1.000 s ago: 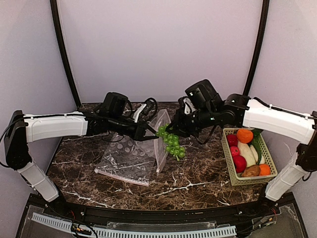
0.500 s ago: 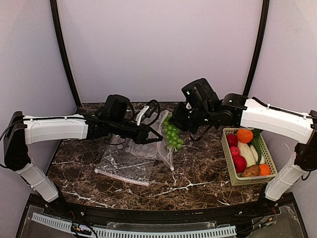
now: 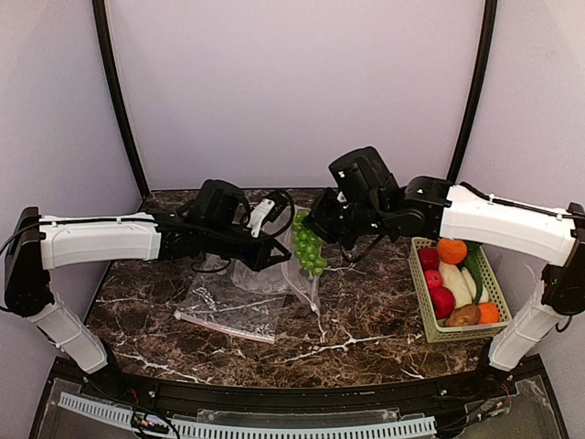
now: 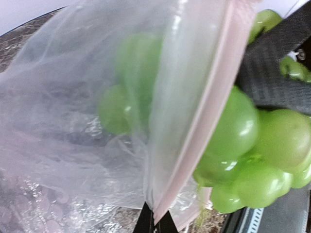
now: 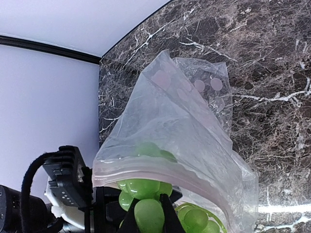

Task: Place the food in the zip-top bag and seal the zipper
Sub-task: Place the fake fruit in the zipper food storage bag.

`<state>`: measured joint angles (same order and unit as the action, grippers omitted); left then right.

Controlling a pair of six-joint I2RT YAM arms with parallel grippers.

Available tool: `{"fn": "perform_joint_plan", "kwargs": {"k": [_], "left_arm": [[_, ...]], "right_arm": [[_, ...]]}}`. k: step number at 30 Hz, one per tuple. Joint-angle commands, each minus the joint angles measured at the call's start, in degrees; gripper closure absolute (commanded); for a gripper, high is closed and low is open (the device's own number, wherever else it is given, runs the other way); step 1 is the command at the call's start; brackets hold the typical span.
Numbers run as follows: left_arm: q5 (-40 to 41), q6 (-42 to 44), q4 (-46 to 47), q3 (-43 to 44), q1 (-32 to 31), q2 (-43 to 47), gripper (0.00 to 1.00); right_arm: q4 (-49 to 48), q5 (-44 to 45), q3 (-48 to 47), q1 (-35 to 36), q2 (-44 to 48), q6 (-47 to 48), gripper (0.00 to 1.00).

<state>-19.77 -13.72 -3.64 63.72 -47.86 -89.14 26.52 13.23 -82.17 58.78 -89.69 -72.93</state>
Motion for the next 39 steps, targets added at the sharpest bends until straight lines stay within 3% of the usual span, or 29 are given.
{"fn": "perform_joint_plan", "kwargs": {"k": [1, 5, 11, 19, 27, 33, 39], "left_arm": [[16.5, 5.4, -8.1, 1.0, -0.7, 3.3, 0.99], [17.5, 6.0, -7.9, 0.8, -0.8, 4.1, 0.99], [-0.3, -0.4, -1.4, 0.2, -0.8, 3.4, 0.99], [-8.0, -13.8, 9.7, -3.5, -1.1, 5.0, 0.99], [-9.2, -22.4, 12.8, -3.4, -1.1, 7.2, 0.99], [-10.5, -31.3, 20.2, -5.3, -1.0, 6.9, 0.99], [-10.5, -32.6, 21.1, -4.9, -1.0, 6.4, 0.99]], "right_arm": [[-3.5, -0.8, -1.1, 0.4, 1.3, -1.3, 1.00], [-4.8, -0.7, 0.1, 0.4, 2.0, -2.4, 1.00], [-9.2, -1.3, 2.8, 0.5, 1.0, -3.3, 1.00], [-9.1, 3.0, 4.1, 1.1, 0.3, -1.0, 1.00], [-5.0, 5.9, 5.5, 1.2, 2.3, 2.6, 1.00], [-0.4, 8.8, 6.1, 2.3, 4.4, 6.5, 1.00], [1.5, 7.7, 4.9, 3.3, 5.0, 13.3, 1.00]]}}
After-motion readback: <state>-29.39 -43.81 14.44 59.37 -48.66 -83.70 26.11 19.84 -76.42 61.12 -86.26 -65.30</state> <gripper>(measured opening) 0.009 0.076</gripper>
